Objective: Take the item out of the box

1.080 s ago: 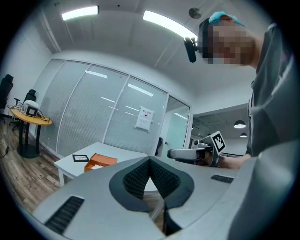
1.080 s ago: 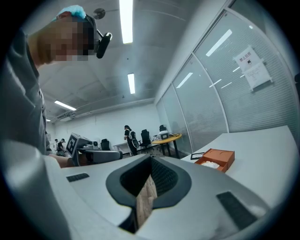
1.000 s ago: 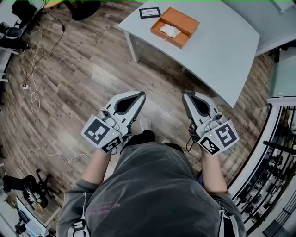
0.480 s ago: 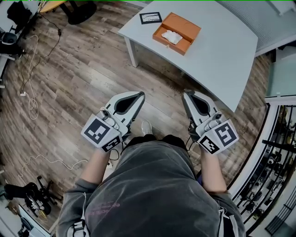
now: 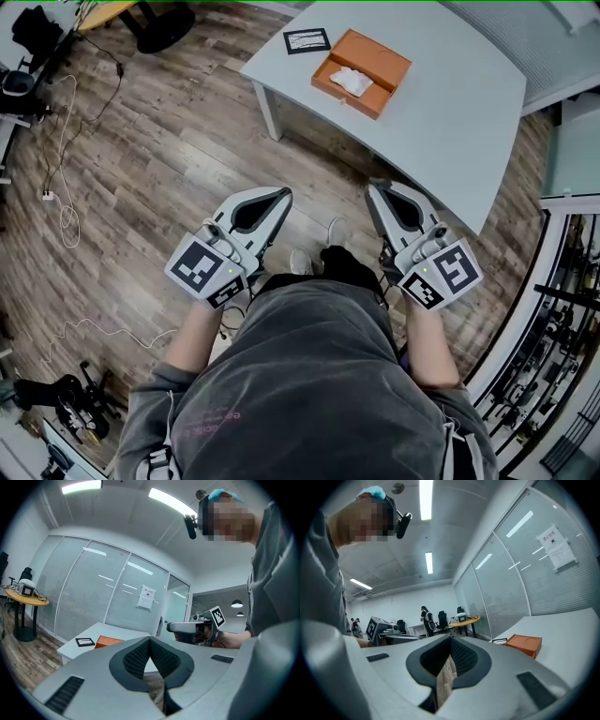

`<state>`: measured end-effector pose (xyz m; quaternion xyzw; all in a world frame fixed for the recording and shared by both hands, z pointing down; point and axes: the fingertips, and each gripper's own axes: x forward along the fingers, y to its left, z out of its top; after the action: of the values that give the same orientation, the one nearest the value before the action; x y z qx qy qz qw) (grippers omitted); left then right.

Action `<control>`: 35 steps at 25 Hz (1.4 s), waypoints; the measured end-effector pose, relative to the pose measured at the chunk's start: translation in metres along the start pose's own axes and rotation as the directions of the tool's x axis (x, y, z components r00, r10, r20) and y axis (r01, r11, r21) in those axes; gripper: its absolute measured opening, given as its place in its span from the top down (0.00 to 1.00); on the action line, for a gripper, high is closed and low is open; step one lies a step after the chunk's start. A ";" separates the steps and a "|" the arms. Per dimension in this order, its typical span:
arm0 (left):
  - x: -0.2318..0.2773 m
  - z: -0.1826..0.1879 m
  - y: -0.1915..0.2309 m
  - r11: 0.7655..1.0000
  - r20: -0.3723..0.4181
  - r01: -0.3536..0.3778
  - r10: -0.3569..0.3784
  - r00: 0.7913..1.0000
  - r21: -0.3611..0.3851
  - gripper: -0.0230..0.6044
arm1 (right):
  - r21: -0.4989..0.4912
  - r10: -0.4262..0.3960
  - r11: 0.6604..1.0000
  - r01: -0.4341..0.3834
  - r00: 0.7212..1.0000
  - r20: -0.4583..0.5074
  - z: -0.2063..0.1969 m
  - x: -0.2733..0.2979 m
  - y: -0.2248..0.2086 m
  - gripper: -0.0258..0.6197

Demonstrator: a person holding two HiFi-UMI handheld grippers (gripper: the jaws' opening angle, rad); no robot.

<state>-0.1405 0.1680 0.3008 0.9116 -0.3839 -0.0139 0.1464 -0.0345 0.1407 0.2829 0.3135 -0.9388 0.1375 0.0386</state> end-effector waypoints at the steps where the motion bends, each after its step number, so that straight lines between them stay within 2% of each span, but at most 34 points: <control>1: 0.004 0.000 0.003 1.000 -0.002 0.000 0.000 1.000 0.000 0.94 | 0.002 -0.001 1.000 0.001 1.000 0.000 0.000 0.002 -0.005 0.96; 13: 0.066 0.006 0.040 1.000 -0.029 -0.003 0.003 1.000 -0.004 0.94 | 0.022 0.019 1.000 -0.019 1.000 -0.001 0.011 0.038 -0.067 0.96; 26: 0.155 0.019 0.080 0.999 -0.061 -0.041 0.041 0.997 0.003 0.94 | 0.061 0.058 0.996 -0.058 0.998 -0.007 0.027 0.069 -0.163 0.96; 35: 0.224 0.030 0.092 0.998 -0.102 -0.056 0.058 0.993 0.019 0.94 | 0.087 0.080 0.993 -0.081 0.997 0.014 0.047 0.072 -0.228 0.96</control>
<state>-0.0506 -0.0579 0.3174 0.9008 -0.4020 0.0402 0.1592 0.0453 -0.0888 0.3027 0.2776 -0.9439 0.1783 0.0143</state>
